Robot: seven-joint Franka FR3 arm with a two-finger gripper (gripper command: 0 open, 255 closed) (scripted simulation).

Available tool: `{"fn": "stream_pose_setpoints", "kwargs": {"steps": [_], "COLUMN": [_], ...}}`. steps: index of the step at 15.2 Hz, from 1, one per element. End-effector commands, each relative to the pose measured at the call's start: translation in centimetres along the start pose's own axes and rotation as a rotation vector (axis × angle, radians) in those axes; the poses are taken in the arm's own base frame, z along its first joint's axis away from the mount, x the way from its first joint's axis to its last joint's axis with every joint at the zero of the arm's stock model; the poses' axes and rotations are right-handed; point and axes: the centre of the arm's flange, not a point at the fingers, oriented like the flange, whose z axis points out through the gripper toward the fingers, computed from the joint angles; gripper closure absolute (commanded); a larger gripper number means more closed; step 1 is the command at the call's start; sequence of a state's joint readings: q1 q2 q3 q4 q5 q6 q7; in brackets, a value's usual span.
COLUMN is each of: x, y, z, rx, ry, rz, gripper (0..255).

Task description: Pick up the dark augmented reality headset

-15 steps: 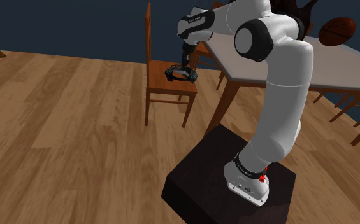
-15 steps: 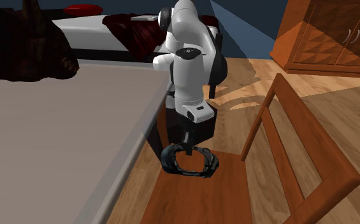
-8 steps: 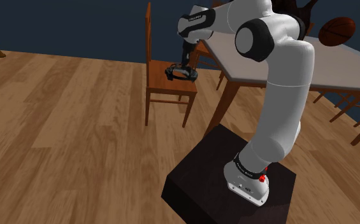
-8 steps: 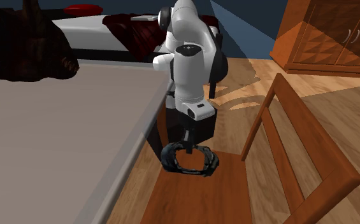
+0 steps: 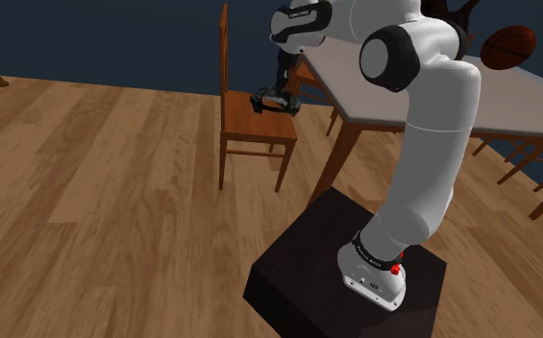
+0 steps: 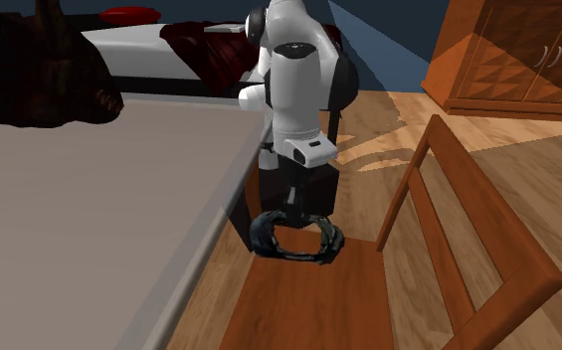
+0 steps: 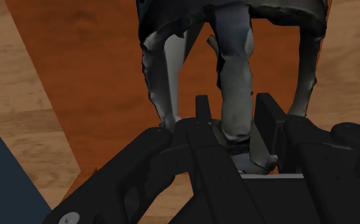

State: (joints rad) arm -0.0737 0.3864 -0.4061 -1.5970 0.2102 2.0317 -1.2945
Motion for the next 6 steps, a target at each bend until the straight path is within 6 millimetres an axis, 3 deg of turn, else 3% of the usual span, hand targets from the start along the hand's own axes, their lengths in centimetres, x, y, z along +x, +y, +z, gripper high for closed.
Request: {"fn": "stream_pose_setpoints", "kwargs": {"steps": [1, 6], "x": [0.1, 0.2], "y": [0.1, 0.2], "z": [-1.1, -2.8], "rx": [-0.001, -0.001], "ry": [0.001, 0.001], "rz": [0.000, 0.000], "gripper": [255, 255]}}
